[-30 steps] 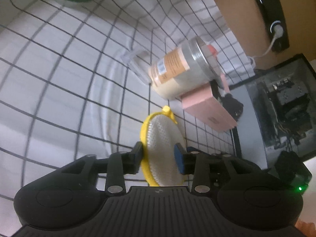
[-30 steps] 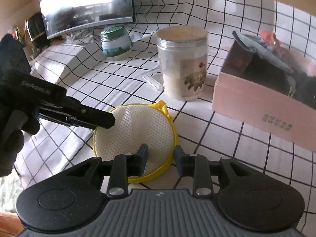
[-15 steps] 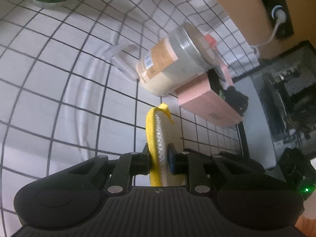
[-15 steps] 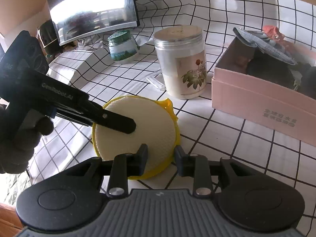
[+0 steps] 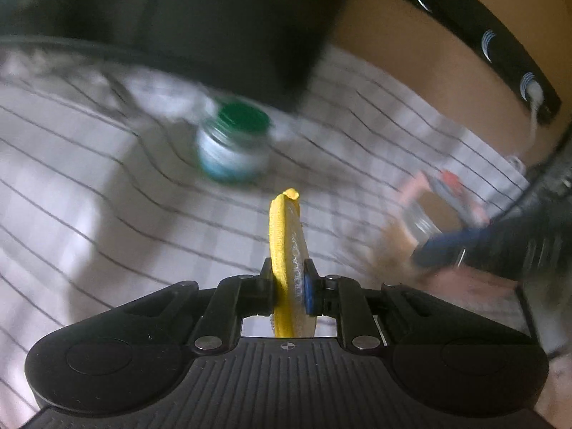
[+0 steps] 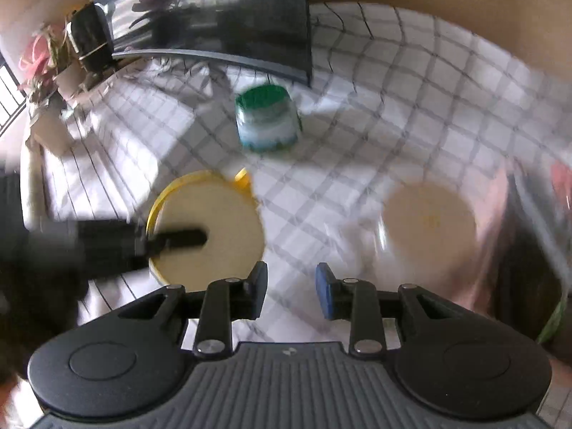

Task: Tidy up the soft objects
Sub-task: 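Carry the sponge over the pink box and open the left tool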

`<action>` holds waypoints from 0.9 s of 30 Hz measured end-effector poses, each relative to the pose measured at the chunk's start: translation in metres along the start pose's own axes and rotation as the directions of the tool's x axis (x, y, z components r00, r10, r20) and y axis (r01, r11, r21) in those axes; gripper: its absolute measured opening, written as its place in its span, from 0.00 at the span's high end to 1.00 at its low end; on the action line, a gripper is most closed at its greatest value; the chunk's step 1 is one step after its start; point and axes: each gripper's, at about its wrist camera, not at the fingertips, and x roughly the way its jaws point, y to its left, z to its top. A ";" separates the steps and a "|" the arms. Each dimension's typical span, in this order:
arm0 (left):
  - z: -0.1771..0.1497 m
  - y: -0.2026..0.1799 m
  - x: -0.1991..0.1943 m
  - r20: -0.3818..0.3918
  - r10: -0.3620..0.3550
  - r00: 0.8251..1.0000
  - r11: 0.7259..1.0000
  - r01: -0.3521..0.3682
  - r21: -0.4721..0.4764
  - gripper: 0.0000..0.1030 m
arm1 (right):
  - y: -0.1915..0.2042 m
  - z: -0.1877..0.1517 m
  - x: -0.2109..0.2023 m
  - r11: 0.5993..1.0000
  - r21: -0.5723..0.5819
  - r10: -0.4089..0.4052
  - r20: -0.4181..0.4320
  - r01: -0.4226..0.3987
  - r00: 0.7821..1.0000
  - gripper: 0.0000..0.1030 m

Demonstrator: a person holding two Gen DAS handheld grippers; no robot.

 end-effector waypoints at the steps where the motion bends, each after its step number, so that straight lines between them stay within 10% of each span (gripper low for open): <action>1: 0.002 0.008 -0.004 0.024 0.014 1.000 1.000 -0.014 -0.011 0.83 | 0.003 0.022 0.003 1.000 -0.007 0.006 -0.043 -0.006 0.999 0.71; 7: -0.002 0.043 -0.020 0.089 0.022 0.996 0.994 -0.013 -0.105 0.83 | 0.000 0.103 0.081 0.998 -0.058 -0.055 -0.365 0.036 0.930 0.71; 16: -0.013 0.081 -0.027 0.120 0.060 0.991 0.977 -0.034 -0.213 0.83 | 0.008 0.090 0.172 0.955 -0.253 -0.277 -0.583 0.154 0.764 0.71; 19: -0.012 0.084 -0.026 0.115 0.063 0.991 0.974 -0.036 -0.222 0.83 | 0.008 0.088 0.179 0.957 -0.255 -0.268 -0.592 0.138 0.760 0.73; 27: -0.003 0.071 -0.024 0.113 0.056 0.992 0.983 -0.035 -0.181 0.83 | 0.010 0.096 0.152 0.975 -0.206 -0.184 -0.509 0.088 0.841 0.87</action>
